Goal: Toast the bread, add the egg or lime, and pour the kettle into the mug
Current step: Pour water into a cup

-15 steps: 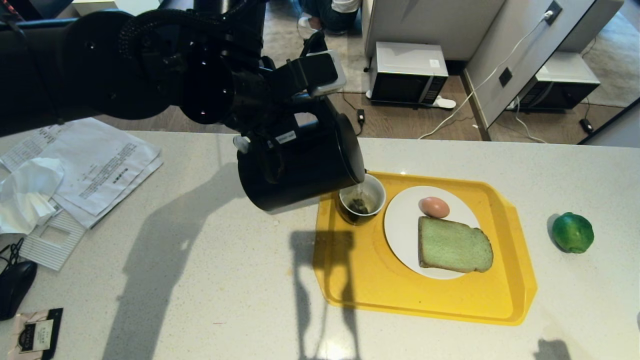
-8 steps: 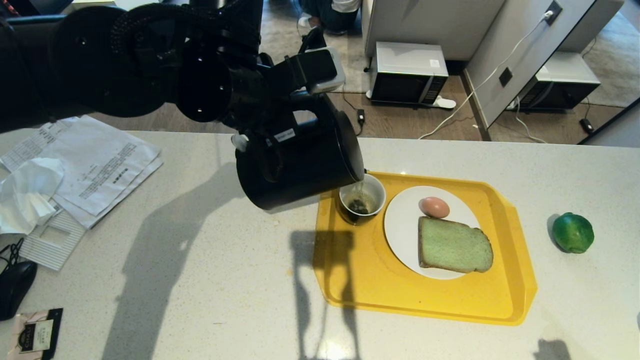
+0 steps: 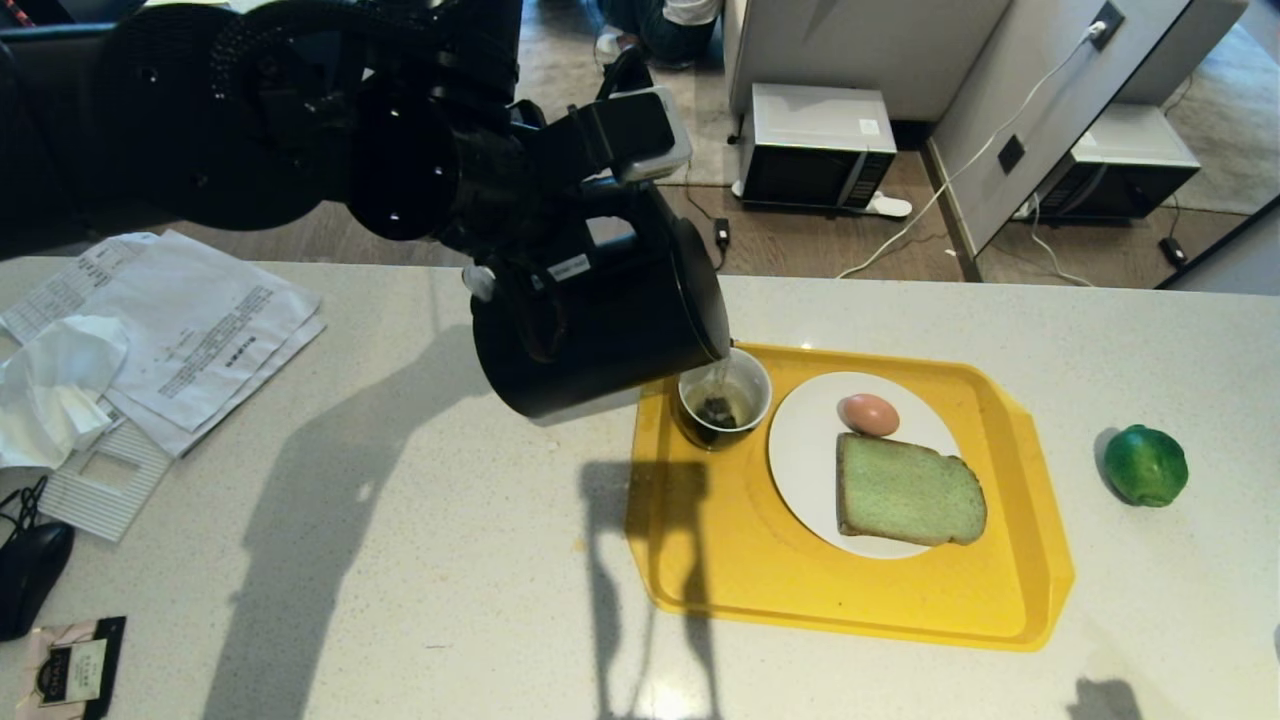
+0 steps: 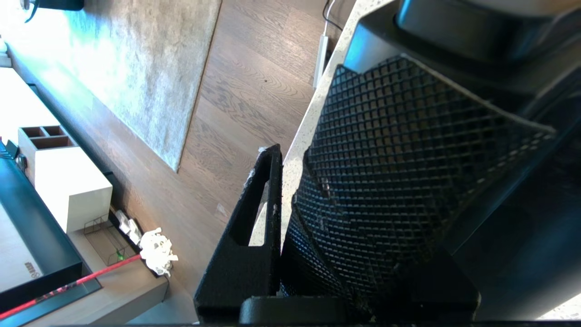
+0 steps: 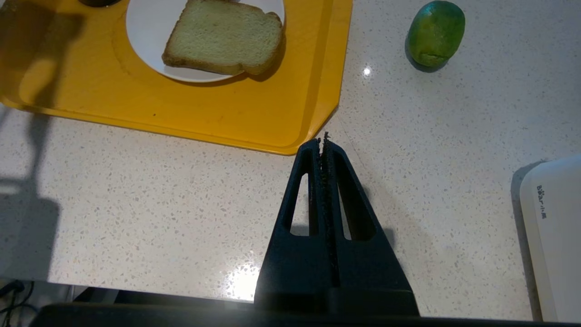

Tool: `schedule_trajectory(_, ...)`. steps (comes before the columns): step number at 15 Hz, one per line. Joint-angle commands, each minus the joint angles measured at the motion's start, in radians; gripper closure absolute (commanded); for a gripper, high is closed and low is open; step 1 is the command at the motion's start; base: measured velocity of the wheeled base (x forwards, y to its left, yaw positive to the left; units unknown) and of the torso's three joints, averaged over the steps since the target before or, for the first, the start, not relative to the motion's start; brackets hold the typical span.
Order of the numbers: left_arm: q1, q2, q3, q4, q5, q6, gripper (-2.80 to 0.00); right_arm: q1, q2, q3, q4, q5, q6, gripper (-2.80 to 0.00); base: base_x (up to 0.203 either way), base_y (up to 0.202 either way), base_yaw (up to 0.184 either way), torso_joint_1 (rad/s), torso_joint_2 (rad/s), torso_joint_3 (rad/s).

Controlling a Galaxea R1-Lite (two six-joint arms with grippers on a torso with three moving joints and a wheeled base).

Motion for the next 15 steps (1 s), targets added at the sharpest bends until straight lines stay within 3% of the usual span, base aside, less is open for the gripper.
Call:
schedule_trajectory(1,-0.004,-0.003,0.002,0.002,0.003,0.004,0.0,0.001,0.001,0.0,0.0,0.0,0.0,0.0,0.0,0.0,0.0,0.0,0.0,0.0)
schedule_trajectory(15,-0.015,-0.052,0.003,0.021,-0.005,-0.046,0.0,0.001,0.001,0.0,0.0,0.0,0.0,0.0,0.0,0.0,0.0,0.0,0.0,0.0)
